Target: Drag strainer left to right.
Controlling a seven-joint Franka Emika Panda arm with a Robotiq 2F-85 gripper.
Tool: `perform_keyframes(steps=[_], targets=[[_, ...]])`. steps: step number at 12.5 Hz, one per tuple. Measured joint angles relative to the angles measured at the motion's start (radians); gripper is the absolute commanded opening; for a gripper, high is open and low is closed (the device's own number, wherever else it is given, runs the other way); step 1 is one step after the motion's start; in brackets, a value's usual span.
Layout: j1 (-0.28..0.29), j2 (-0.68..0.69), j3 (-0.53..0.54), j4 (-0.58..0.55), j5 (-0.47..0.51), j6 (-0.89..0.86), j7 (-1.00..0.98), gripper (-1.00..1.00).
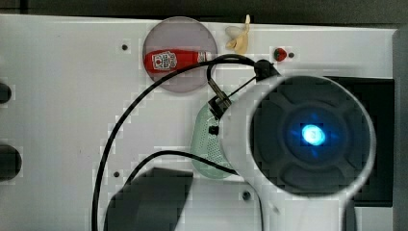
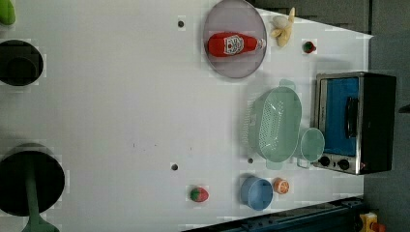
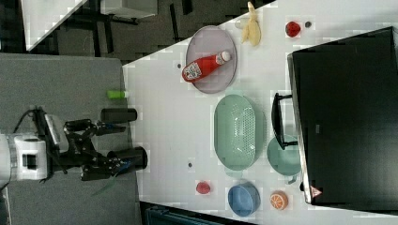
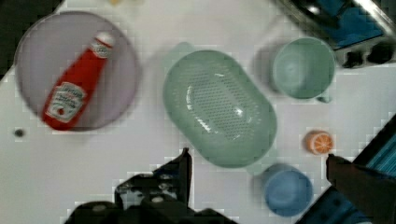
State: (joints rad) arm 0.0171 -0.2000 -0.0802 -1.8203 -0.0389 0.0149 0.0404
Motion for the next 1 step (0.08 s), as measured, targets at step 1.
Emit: perform_keyframes(steps=[1], targets=[[0.002,0.010,0.001,-0.004,0.000,-0.011,-0.006,1.00]])
